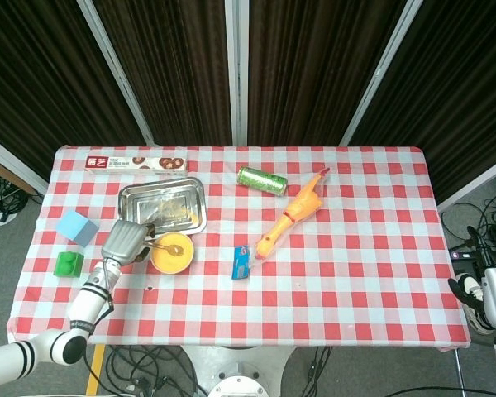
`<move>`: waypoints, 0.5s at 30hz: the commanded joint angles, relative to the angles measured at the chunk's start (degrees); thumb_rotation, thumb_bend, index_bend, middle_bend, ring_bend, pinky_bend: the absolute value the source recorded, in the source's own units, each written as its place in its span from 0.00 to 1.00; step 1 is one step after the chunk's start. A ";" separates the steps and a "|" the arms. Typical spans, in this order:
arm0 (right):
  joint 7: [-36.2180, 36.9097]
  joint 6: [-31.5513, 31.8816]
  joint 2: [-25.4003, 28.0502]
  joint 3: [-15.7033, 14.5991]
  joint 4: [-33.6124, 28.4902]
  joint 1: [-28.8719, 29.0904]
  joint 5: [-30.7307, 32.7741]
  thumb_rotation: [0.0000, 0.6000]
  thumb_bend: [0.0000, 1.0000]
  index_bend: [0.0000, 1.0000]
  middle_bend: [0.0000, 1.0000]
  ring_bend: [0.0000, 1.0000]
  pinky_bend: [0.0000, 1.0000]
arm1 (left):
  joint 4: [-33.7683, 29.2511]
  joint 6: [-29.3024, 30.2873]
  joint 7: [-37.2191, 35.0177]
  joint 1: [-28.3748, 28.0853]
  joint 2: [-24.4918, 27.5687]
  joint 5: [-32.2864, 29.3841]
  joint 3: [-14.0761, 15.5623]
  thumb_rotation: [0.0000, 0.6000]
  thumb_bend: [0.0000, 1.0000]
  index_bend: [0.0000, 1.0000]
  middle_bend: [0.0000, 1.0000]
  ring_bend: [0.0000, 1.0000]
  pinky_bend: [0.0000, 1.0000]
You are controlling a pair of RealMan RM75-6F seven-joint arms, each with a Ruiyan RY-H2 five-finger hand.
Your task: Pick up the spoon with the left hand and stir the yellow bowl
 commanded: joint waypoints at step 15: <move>1.21 0.40 0.44 0.28 0.14 -0.24 0.32 1.00 0.15 0.07 0.27 0.04 0.15 | 1.04 -2.62 3.49 -3.47 -1.28 -6.27 0.07 1.00 0.34 0.56 0.90 0.87 0.95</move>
